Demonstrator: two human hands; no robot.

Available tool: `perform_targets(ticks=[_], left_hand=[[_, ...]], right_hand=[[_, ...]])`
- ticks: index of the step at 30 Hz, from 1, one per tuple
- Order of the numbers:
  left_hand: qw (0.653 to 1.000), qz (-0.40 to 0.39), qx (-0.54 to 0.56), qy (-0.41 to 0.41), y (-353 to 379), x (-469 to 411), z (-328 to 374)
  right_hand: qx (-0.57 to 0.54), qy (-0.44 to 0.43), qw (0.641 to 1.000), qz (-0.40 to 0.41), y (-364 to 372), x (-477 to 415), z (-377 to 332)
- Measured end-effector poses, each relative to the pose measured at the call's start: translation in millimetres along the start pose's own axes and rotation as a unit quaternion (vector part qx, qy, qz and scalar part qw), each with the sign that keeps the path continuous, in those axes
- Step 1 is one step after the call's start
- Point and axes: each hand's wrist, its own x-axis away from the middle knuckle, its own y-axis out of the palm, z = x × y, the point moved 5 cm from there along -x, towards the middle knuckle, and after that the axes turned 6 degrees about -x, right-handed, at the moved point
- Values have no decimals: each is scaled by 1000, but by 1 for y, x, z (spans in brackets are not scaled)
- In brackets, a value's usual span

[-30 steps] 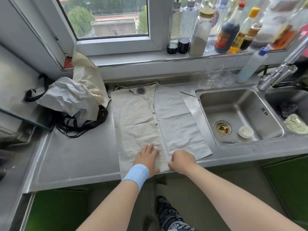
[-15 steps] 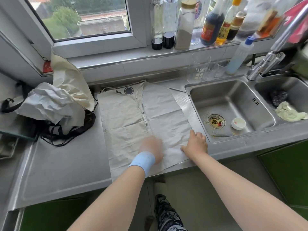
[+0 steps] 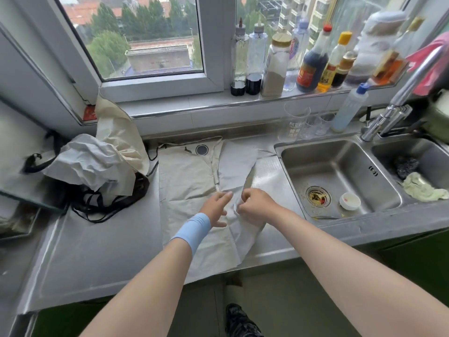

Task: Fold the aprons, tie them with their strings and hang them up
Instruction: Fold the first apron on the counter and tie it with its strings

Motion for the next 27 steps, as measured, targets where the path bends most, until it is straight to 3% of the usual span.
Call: perform_targets(ticks=[2, 6, 9, 11, 15, 18, 21, 23, 27], left_hand=[[993, -47, 101, -37, -19, 10, 3], [987, -94, 116, -54, -58, 28, -4], [993, -43, 82, -77, -88, 40, -19], [994, 37, 30, -104, -111, 41, -36], [961, 160, -183, -131, -151, 46, -73], [909, 161, -351, -154, -160, 42, -105], [872, 165, -415, -203, -164, 36, -131], [868, 158, -425, -203, -161, 35, -132], [913, 68, -373, -150, -137, 41, -115]], right_hand=[[-56, -37, 997, -41, 14, 2, -28], [-124, -93, 976, -155, 50, 8, -70], [-194, -64, 940, -273, 82, 12, -84], [-199, -38, 944, -260, 93, 9, -86], [0, -55, 992, -114, 113, -10, -73], [127, -46, 982, -132, 138, -15, -54], [244, -72, 955, -151, 158, -16, -45], [282, -84, 942, -159, 165, -15, -40], [311, -46, 936, -159, 153, -22, -20]])
